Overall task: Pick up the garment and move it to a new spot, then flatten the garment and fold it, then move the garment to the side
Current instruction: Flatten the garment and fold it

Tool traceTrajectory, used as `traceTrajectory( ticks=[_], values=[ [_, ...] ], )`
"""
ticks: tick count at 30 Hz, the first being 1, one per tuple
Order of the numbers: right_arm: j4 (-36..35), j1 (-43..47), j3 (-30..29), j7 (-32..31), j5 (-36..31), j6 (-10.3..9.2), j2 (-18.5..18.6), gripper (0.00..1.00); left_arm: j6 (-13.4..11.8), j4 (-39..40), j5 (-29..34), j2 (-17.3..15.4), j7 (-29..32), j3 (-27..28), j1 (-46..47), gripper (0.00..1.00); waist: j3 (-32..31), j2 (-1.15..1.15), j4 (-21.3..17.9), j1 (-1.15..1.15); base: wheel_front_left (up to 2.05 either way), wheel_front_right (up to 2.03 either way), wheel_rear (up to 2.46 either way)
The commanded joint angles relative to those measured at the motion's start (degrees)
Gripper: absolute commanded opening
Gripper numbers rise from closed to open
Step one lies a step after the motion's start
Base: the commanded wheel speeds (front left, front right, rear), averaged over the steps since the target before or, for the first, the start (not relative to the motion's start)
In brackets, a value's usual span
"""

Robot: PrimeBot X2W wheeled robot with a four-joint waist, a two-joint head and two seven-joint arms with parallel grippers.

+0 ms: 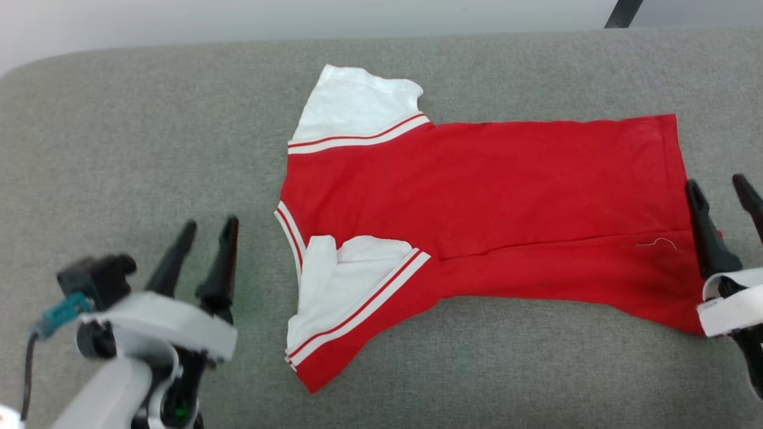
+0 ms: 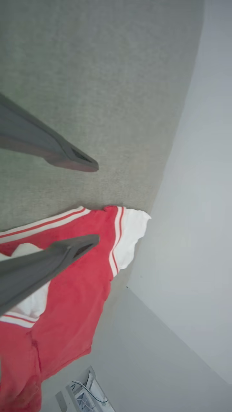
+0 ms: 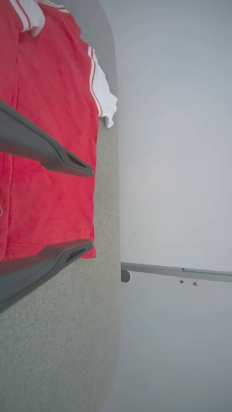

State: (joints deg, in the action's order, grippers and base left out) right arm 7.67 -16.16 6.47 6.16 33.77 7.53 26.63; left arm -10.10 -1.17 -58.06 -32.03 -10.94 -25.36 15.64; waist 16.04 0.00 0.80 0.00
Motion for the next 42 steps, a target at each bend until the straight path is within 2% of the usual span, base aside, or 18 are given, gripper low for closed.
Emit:
traceTrajectory(
  ticks=[1,5,8,11,15,22,26,33,37,42],
  values=[
    [0.35,-0.99,-1.19,2.61,-2.05,-0.1,-1.75,1.0,0.48,-1.15,1.72,0.4,-1.24,0.45,2.65,1.0,0.66,0.0,-0.64,0.0,0.0,0.0,0.0],
    [0.02,-2.04,-2.12,6.08,-4.94,-0.1,-6.01,1.0,1.7,-4.62,5.97,-0.64,-2.07,0.43,10.09,1.0,2.45,0.0,-2.5,0.0,0.0,0.0,0.0],
    [-0.29,-2.76,-1.53,7.13,-6.14,-0.1,-8.37,1.0,3.15,-7.97,7.99,-2.23,0.11,-0.03,17.31,1.0,4.32,0.0,-4.73,0.0,0.0,0.0,0.0],
    [0.0,-3.85,-0.41,7.76,-6.23,-0.1,-9.88,1.0,4.7,-12.25,8.68,-3.14,3.82,-0.28,25.48,1.0,6.45,0.0,-7.36,0.0,0.0,0.0,0.0],
    [1.4,-5.07,1.28,8.45,-5.53,-0.1,-11.06,1.0,7.05,-19.72,7.66,-2.44,9.55,-0.7,35.76,1.0,8.69,0.0,-10.36,0.0,0.0,0.0,0.0],
    [2.39,-6.97,2.49,8.97,-4.47,-0.1,-12.14,1.0,11.64,-35.8,10.47,-1.79,21.38,-5.89,50.46,1.0,11.37,0.0,-14.29,0.0,0.0,0.0,0.0],
    [2.1,-7.66,2.92,9.03,-4.24,-0.1,-12.46,1.0,14.29,-43.8,8.99,-1.41,34.12,-8.78,56.01,1.0,12.89,0.0,-16.02,0.0,0.0,0.0,0.0],
    [1.32,-7.7,3.35,9.05,-3.63,-0.1,-12.77,1.0,16.09,-51.04,7.8,-1.76,51.08,-12.07,62.79,1.0,15.21,0.0,-17.66,0.0,0.0,0.0,0.0],
    [1.12,-7.87,3.36,9.06,-3.19,-0.1,-12.92,1.0,16.91,-52.26,8.6,-0.96,57.01,-15.05,63.23,1.0,16.08,0.0,-17.88,0.0,0.0,0.0,0.0],
    [0.63,-8.18,3.77,9.06,-3.14,-0.1,-13.16,1.0,17.32,-53.43,7.14,0.9,57.34,-15.3,62.94,1.0,16.87,0.0,-18.06,0.0,0.0,0.0,0.0]
  ],
)
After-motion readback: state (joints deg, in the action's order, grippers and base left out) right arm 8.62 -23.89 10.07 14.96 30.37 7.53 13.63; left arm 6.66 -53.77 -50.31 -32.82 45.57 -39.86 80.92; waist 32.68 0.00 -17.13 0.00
